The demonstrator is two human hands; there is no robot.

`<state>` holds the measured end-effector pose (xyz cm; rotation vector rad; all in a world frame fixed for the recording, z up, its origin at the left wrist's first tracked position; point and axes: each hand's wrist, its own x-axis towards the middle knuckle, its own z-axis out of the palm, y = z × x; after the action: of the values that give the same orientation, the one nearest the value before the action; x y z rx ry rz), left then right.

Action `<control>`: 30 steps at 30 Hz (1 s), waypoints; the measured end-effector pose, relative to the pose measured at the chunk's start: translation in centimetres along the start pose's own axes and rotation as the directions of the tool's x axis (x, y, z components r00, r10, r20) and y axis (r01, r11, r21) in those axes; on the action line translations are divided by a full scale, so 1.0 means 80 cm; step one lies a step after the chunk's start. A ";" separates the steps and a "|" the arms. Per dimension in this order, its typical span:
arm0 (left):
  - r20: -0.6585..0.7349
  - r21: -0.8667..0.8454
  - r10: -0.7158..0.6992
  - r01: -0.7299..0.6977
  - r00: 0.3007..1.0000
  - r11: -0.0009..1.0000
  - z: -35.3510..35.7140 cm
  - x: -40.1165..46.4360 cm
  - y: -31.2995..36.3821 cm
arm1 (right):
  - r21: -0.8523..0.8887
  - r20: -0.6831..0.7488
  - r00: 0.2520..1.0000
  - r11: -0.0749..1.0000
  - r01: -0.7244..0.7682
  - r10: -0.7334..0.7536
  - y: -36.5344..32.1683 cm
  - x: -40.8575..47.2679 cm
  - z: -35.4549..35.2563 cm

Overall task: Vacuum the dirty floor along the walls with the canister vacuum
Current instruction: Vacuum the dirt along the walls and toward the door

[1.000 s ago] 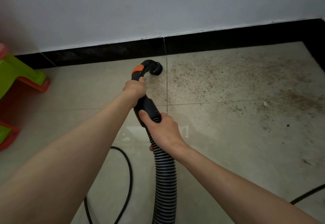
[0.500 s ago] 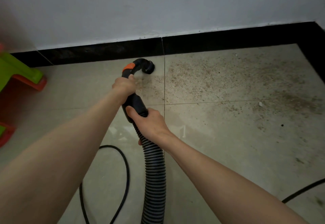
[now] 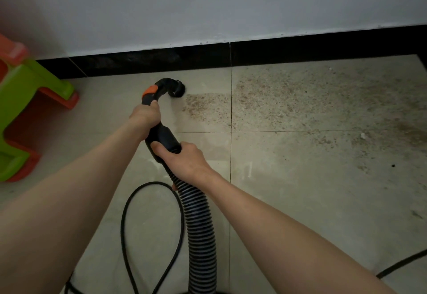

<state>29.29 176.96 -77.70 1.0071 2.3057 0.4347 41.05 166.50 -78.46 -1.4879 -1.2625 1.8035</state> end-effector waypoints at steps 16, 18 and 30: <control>0.065 -0.041 0.016 -0.013 0.998 0.999 0.021 -0.029 0.000 | -0.017 -0.057 0.998 0.999 -0.027 0.026 0.015 -0.038 -0.016; 0.082 -0.051 0.023 -0.019 0.996 0.999 0.025 -0.032 0.004 | -0.027 -0.073 0.997 0.999 -0.027 0.025 0.016 -0.041 -0.020; 0.132 -0.067 0.063 -0.054 0.989 0.996 0.047 -0.057 0.020 | -0.042 -0.127 0.991 0.999 -0.034 0.028 0.027 -0.056 -0.041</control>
<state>35.03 174.86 -78.12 1.0429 2.1342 0.4474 45.87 162.99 -78.11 -1.6276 -1.2307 1.6815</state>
